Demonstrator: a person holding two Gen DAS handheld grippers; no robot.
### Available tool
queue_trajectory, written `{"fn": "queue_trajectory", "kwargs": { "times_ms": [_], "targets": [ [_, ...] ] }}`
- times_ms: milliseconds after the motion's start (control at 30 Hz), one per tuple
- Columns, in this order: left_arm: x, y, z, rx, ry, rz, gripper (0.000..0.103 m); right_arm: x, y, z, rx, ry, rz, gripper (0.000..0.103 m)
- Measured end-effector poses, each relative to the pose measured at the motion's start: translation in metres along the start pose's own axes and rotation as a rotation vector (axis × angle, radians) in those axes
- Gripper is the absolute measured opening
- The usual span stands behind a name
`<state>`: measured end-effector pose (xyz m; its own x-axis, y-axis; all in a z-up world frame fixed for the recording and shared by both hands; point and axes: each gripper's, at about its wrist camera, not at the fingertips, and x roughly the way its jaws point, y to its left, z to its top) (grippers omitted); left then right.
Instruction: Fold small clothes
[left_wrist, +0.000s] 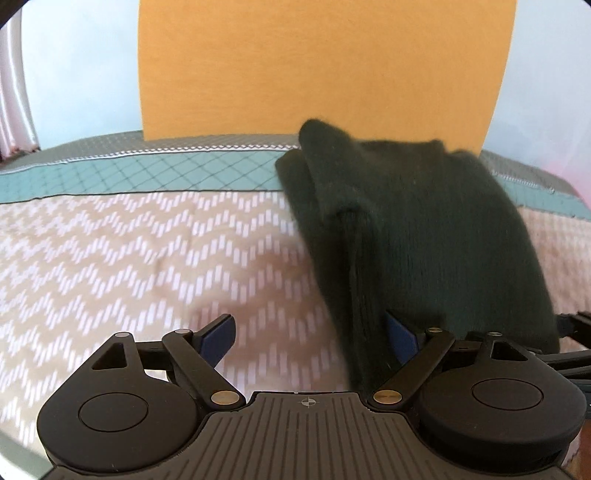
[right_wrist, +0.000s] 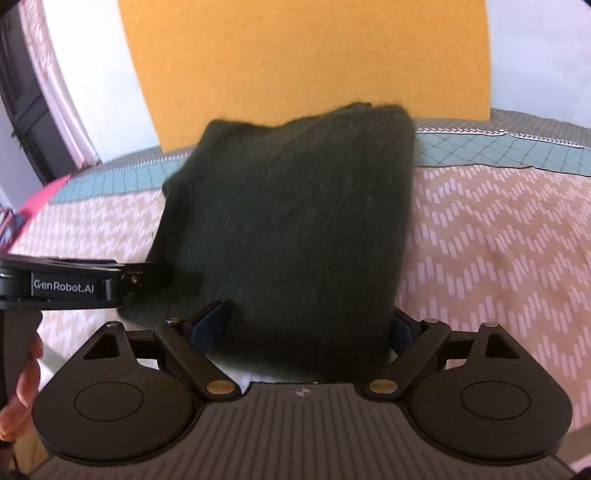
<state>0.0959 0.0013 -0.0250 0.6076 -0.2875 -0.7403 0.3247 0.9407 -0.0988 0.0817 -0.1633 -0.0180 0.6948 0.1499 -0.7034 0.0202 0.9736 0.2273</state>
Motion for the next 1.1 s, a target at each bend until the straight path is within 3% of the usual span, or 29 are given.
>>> {"fn": "queue_trajectory", "kwargs": {
  "times_ms": [100,200,367,700,1100],
  "targets": [
    [-0.014,-0.009,-0.009,0.02,-0.006,0.043,0.103,-0.009,0.0,-0.006,0.003,0.037,0.013,0.091],
    [-0.034,-0.021,-0.019,0.063,-0.021,0.098,0.103,-0.016,0.006,-0.018,-0.082,0.105,-0.017,0.091],
    [-0.06,-0.037,-0.037,0.12,-0.01,0.177,0.103,-0.046,0.012,-0.045,-0.202,0.088,-0.079,0.091],
    [-0.087,-0.049,-0.064,0.116,0.0,0.185,0.103,-0.099,-0.004,-0.063,-0.2,0.02,-0.114,0.091],
    [-0.107,-0.049,-0.082,0.088,0.018,0.207,0.103,-0.121,-0.001,-0.071,-0.208,-0.014,-0.119,0.091]
  ]
}}
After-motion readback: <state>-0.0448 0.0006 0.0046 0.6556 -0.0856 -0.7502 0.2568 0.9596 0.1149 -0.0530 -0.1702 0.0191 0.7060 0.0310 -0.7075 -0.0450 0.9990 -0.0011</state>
